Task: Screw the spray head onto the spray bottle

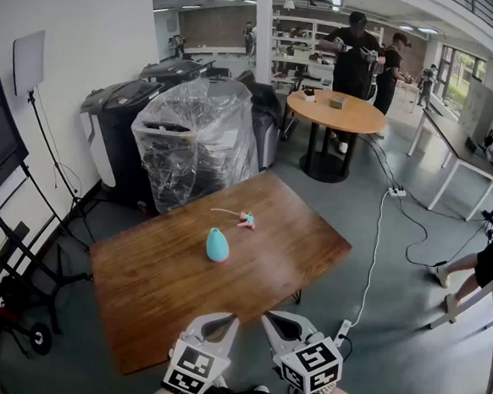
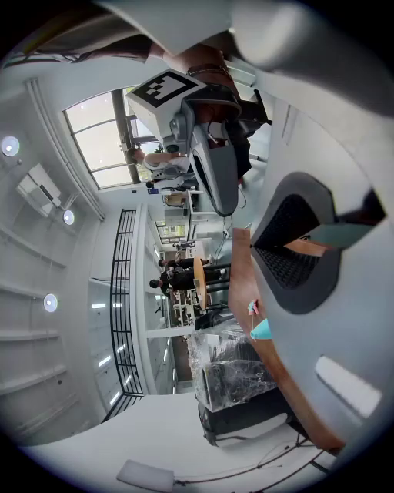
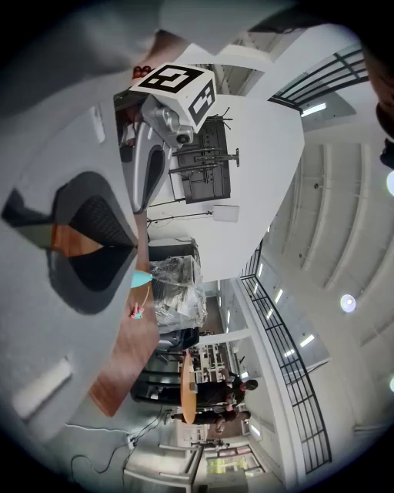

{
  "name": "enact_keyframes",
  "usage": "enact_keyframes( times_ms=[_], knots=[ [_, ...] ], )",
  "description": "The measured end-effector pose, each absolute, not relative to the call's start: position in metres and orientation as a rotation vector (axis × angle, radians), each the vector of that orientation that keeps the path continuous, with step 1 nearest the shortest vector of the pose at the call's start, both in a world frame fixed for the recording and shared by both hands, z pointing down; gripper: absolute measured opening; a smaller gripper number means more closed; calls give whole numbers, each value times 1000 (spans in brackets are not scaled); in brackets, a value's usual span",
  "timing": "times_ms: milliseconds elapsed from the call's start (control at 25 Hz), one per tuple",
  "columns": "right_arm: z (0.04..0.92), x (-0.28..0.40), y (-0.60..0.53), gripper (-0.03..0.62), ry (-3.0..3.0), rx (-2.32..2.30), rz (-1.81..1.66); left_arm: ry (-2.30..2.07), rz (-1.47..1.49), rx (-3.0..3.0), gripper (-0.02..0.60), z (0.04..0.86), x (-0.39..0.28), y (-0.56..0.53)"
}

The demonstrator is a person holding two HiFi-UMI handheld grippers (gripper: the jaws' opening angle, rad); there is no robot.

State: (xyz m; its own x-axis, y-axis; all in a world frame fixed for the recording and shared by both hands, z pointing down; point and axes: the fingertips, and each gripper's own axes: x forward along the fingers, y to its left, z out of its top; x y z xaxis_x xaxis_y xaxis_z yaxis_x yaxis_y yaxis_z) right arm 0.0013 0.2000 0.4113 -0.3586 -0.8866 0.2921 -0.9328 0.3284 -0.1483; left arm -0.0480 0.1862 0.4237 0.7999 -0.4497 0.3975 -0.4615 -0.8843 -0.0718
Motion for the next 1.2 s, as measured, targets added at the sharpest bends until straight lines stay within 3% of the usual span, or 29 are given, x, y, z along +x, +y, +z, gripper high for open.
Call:
enact_keyframes(
  times_ms=[960, 1200],
  knots=[
    [411, 9, 50, -9, -2255, 1703, 391, -613, 511, 3004, 17, 421, -44, 37],
    [426, 30, 22, -9, -2267, 1628, 419, -622, 587, 3033, 59, 432, -17, 22]
  ],
)
